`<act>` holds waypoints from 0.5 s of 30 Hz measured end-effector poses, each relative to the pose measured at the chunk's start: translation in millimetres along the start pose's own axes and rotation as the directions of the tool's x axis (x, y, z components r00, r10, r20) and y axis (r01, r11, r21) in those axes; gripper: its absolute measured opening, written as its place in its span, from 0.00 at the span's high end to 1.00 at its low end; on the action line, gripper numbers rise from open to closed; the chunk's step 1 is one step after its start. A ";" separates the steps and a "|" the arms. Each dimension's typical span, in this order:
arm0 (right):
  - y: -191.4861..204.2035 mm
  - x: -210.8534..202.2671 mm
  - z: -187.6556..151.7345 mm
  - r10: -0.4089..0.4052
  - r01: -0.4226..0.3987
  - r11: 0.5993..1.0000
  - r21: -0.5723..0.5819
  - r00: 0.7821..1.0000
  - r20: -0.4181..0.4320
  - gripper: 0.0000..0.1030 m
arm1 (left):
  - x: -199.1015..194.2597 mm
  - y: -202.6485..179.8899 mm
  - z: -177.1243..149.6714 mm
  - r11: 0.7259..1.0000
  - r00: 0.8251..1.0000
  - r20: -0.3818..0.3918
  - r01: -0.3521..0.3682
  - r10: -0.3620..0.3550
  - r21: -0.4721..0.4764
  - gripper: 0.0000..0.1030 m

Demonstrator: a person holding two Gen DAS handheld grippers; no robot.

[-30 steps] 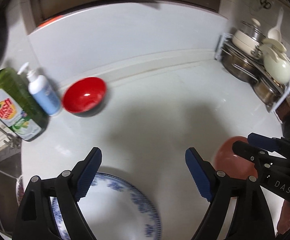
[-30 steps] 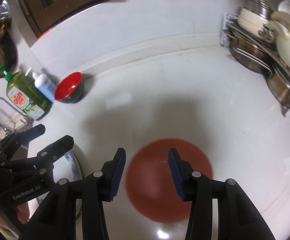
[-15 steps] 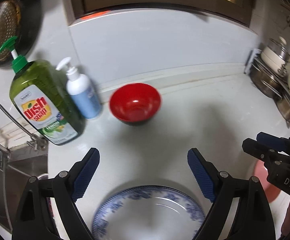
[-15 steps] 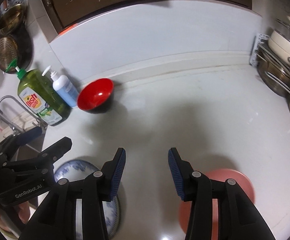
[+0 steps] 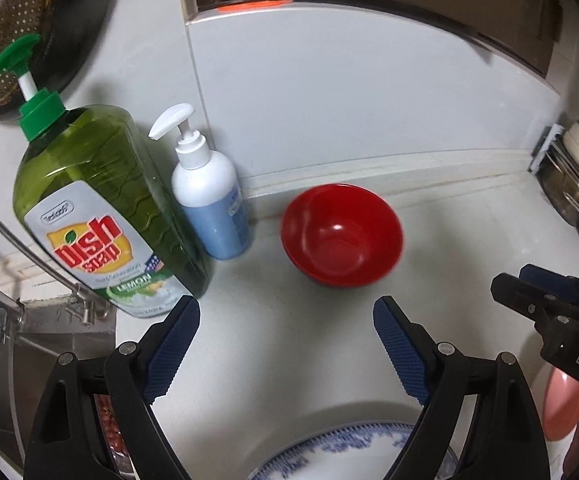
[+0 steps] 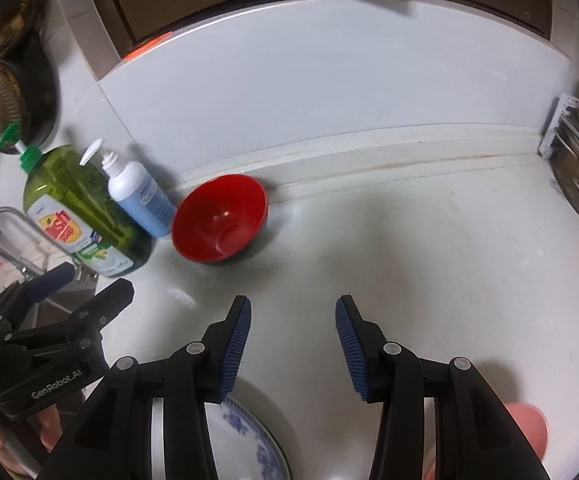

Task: Organize plates and bowls
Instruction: 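Move both grippers to the rim of the red bowl by the soap bottles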

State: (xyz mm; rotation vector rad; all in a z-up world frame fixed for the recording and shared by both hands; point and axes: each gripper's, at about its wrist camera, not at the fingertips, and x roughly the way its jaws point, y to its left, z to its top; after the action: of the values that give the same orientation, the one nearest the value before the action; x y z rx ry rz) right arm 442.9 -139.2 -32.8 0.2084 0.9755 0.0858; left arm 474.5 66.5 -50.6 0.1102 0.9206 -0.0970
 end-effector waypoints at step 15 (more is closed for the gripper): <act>10.0 76.3 48.0 0.063 -0.058 0.995 0.085 0.997 -0.054 0.56 | 67.3 5.9 24.4 0.998 0.998 -0.041 -0.039 0.037 -0.040 0.24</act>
State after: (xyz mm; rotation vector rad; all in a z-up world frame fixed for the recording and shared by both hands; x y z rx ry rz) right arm 525.6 -123.3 -66.6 0.3139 1.0299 0.1069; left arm 535.0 66.6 -89.2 0.0917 0.9602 -0.0405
